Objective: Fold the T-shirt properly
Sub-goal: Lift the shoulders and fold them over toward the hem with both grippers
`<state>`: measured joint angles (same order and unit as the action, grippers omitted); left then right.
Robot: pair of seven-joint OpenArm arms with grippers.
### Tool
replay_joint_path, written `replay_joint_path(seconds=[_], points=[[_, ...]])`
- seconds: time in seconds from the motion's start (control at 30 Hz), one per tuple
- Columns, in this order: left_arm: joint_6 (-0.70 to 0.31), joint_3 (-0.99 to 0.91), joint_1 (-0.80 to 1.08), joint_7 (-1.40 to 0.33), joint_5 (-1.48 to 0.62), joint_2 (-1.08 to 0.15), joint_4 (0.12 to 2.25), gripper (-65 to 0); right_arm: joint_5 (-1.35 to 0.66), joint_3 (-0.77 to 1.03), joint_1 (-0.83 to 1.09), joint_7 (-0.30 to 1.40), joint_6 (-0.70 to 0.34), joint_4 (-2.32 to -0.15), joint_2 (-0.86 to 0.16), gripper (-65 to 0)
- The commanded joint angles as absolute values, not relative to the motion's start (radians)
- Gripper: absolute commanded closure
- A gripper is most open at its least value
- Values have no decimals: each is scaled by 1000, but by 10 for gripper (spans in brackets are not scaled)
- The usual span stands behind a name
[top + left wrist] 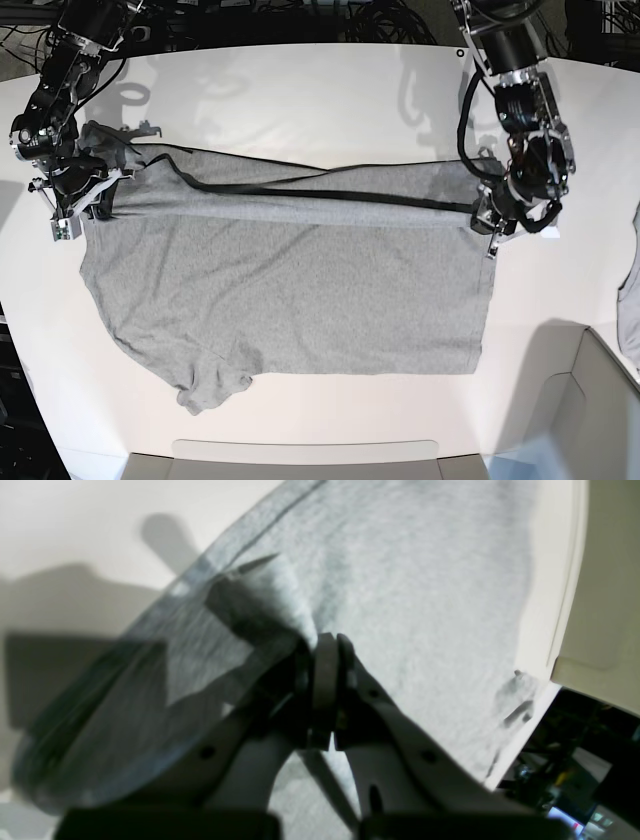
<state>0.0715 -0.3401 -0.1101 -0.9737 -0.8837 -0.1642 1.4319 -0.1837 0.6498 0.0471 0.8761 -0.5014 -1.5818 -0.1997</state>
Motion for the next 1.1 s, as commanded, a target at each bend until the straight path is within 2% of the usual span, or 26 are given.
replay_joint_path(seconds=[0.0,0.3,0.57,0.7,0.9,0.93,1.0,1.07], points=[[74,-341,-145,-967,-888,-189,1428,0,-166,638,15,857,-498,-1581,-217,0],[74,-252,-251,-954,-888,-237,1322,0,-127,622,-97,855,-498,-1461,-220,0],[74,-185,-321,-874,-888,-240,1181,0,-125,584,-179,823,-490,-1340,-228,0],[74,-157,-329,-849,-888,-259,1165,0,-58,559,-193,746,-489,-1311,-211,0],[74,-143,-329,-840,-888,-260,1168,0,8,564,-216,739,-489,-1294,-180,0],[74,-142,-329,-842,-888,-260,1168,-18,8,564,-216,739,-489,-1297,-177,0],[74,-140,-329,-845,-891,-260,1184,-85,8,564,-216,737,-489,-1303,-176,-64],[74,-139,-325,-846,-891,-260,1230,-125,8,564,-223,737,-489,-1322,-179,-131]])
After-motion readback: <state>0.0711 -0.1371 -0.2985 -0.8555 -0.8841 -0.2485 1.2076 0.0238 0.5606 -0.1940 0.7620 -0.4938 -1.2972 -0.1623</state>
